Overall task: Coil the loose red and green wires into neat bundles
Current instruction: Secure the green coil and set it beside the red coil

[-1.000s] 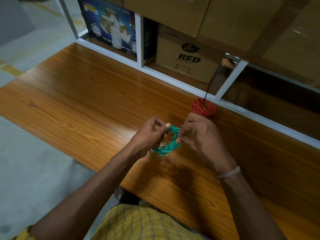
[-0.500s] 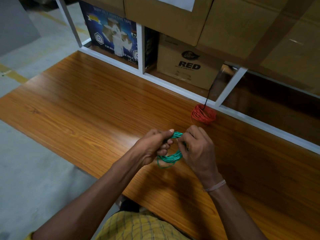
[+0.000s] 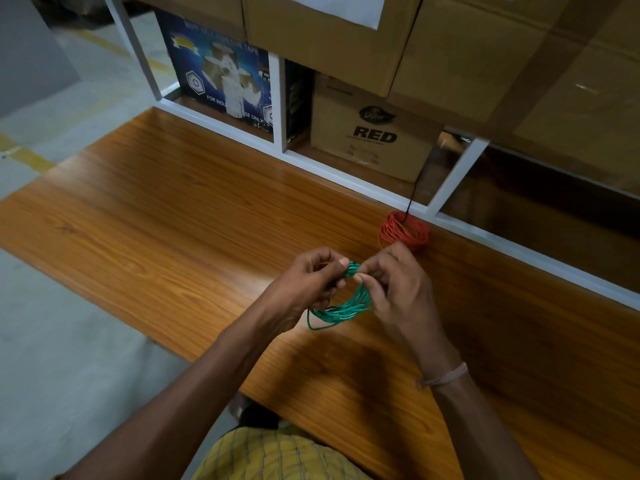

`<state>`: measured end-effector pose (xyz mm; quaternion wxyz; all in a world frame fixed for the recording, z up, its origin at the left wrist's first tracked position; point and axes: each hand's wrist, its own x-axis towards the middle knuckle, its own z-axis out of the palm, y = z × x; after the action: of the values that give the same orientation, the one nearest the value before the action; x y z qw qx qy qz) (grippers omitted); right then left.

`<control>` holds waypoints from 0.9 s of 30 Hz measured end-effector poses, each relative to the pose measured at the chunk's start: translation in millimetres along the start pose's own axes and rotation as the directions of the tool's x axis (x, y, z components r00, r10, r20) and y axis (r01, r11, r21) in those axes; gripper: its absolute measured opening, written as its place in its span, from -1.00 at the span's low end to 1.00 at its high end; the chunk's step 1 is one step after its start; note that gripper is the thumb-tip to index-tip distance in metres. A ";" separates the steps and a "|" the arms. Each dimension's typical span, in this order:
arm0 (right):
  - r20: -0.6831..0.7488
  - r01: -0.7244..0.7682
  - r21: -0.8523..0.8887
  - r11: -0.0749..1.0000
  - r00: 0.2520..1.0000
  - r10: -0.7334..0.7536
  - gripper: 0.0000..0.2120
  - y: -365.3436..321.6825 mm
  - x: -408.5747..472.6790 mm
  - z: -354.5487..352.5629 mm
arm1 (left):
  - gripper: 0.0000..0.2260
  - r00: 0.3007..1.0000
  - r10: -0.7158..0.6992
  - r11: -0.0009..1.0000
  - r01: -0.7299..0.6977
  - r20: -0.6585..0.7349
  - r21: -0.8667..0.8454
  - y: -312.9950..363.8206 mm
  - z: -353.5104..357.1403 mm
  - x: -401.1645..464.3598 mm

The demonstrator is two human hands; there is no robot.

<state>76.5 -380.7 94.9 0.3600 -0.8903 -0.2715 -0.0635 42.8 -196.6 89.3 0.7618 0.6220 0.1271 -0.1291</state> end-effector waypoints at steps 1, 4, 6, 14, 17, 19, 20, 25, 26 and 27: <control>0.000 -0.017 0.034 0.999 1.000 0.017 -0.95 0.5 1.1 -1.5 | -0.87 1.000 0.016 1.000 -0.016 0.008 0.009 1.3 -0.2 -1.2; -0.009 -0.060 0.122 0.991 0.998 0.061 -0.95 1.0 3.5 -5.4 | -0.86 0.998 0.050 0.998 -0.051 0.024 0.043 5.2 -0.8 -3.8; -0.004 -0.080 0.161 0.984 0.997 0.081 -0.95 0.5 3.9 -6.5 | -0.85 0.998 0.063 0.995 -0.065 0.028 0.076 6.7 -2.9 -4.4; 0.060 -0.258 0.394 0.882 0.965 0.255 -0.97 -6.4 2.8 -9.4 | -0.80 0.995 0.099 0.990 -0.097 -0.013 0.100 4.2 -8.0 -1.9; -0.031 -0.214 0.377 0.901 0.970 0.243 -0.95 -12.0 2.0 -8.9 | -0.82 0.994 0.107 0.994 -0.105 -0.036 0.043 -0.9 -8.3 -1.8; -0.100 -0.168 0.327 0.930 0.973 0.210 -0.95 -15.0 0.8 -7.1 | -0.83 0.991 0.113 0.994 -0.112 -0.065 0.014 -4.2 -6.4 -2.4; -0.134 -0.146 0.284 0.948 0.972 0.191 -0.95 -16.5 0.2 -6.1 | -0.84 0.990 0.115 0.993 -0.116 -0.085 0.002 -5.6 -4.6 -2.3; -0.245 -0.071 0.172 0.983 0.963 0.112 -0.89 -26.2 -1.9 -0.7 | -0.85 0.982 0.114 0.991 -0.123 -0.150 -0.047 -6.9 2.6 -2.7; -0.244 -0.099 0.207 0.973 0.958 0.149 -0.84 -29.3 -2.5 0.6 | -0.85 0.981 0.110 0.991 -0.120 -0.159 -0.055 -6.8 3.7 -2.4; -0.238 -0.138 0.258 0.956 0.950 0.201 -0.79 -32.5 -3.0 1.4 | -0.86 0.980 0.105 0.991 -0.117 -0.169 -0.060 -6.7 4.1 -2.7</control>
<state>56.6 -361.7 112.7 0.5010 -0.8445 -0.1493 -0.1163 38.0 -201.9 84.9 0.7757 0.6099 0.1594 -0.0299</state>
